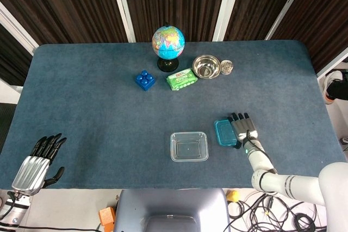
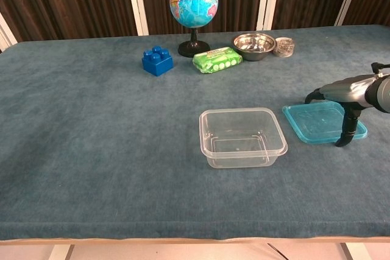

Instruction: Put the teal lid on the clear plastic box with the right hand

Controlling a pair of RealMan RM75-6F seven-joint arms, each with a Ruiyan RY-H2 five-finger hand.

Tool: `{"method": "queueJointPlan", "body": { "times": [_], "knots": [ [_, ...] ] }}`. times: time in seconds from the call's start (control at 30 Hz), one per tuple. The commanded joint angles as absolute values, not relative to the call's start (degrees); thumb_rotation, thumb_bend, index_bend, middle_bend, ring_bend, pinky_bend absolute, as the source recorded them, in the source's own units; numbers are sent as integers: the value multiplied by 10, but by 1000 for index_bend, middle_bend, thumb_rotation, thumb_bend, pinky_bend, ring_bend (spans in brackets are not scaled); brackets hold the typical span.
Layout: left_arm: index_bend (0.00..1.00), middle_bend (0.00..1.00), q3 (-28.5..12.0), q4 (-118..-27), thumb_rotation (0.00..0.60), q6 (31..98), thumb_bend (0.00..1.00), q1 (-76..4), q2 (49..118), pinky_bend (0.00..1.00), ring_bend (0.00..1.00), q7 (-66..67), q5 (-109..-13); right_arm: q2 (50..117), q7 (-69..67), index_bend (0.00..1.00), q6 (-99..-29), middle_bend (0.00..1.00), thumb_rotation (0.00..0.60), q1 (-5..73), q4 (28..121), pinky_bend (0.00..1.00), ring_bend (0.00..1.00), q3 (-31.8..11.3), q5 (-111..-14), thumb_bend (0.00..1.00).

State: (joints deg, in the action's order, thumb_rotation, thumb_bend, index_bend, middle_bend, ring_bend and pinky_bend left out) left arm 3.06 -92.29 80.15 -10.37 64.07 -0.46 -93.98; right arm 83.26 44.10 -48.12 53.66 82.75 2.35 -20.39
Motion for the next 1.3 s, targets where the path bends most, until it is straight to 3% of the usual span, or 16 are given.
{"method": "queueJointPlan", "body": {
  "times": [0.03,0.13,0.37,0.47,0.6,0.9,1.13,1.3],
  "knots": [
    [0,0,31,-923,600,802,380,-104,641,0,0,-5,-941,839,424,531,-496,38,600,526,821,0,0,20,-232,64],
    [0,0,31,-923,600,801,380,-104,641,0,0,-5,-940,841,419,644,-502,123,600,520,819,0,0,22,-245,64],
    [0,0,31,-923,600,802,380,-104,640,0,0,-8,-941,837,392,703,-524,238,600,502,825,0,13,15,-302,64],
    [0,0,31,-922,600,801,381,-105,640,0,0,-8,-942,838,385,716,-529,327,600,494,822,1,88,14,-320,64],
    [0,0,32,-923,600,802,380,-105,639,0,0,-10,-942,838,364,737,-533,418,600,482,821,100,193,10,-353,64],
    [0,0,33,-922,600,804,381,-104,639,0,0,-13,-946,756,258,780,-567,454,600,440,913,112,214,-25,-462,67],
    [0,0,35,-924,600,804,381,-105,639,0,0,-13,-950,683,184,785,-555,459,600,417,1026,112,214,-54,-472,67],
    [0,0,36,-925,600,802,381,-107,639,0,0,-13,-954,684,154,780,-550,459,600,411,1082,109,214,-66,-465,66]
  ]
}}
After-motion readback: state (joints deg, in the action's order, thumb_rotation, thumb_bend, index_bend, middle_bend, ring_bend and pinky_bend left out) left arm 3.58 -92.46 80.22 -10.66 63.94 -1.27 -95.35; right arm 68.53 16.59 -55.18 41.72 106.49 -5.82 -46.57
